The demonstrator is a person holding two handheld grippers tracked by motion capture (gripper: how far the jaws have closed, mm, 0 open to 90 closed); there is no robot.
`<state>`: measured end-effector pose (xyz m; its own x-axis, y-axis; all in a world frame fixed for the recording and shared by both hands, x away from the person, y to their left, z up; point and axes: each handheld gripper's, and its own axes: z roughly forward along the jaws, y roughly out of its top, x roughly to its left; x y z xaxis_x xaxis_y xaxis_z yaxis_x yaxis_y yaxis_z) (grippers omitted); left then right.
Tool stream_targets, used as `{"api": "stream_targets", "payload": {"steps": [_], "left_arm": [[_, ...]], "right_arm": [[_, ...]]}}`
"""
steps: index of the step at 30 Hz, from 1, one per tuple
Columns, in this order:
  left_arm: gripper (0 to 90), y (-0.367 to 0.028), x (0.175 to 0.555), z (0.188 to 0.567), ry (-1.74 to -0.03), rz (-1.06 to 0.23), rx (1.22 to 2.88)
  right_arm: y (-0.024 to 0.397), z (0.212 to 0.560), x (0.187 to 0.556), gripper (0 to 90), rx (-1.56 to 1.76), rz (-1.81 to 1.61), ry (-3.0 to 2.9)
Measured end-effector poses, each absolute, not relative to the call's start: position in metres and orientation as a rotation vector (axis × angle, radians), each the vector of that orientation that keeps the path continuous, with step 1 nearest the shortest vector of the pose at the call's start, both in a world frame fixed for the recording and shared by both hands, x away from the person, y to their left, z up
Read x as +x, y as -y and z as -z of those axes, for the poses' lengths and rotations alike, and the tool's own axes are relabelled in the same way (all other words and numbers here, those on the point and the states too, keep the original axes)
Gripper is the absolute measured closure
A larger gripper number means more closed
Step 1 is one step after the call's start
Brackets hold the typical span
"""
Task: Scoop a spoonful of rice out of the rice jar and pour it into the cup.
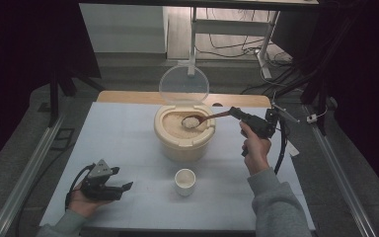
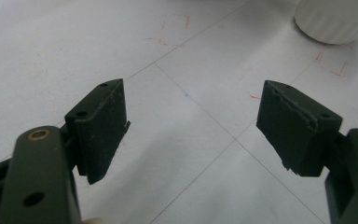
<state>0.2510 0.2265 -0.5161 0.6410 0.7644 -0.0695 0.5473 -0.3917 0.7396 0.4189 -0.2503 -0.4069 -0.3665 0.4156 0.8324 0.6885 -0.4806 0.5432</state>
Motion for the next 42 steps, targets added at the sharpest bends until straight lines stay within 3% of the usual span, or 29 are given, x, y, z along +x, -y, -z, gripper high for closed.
{"api": "stream_targets", "payload": {"steps": [25,42], "left_arm": [[23.6,-0.226,0.251,0.516,-1.023,-0.366,2.101],[23.5,-0.225,0.252,0.516,-1.027,-0.368,2.103]], "right_arm": [[0.263,0.400,0.389,82.7,-1.513,1.867,1.481],[0.268,0.416,0.366,82.7,-1.470,1.782,1.567]]}}
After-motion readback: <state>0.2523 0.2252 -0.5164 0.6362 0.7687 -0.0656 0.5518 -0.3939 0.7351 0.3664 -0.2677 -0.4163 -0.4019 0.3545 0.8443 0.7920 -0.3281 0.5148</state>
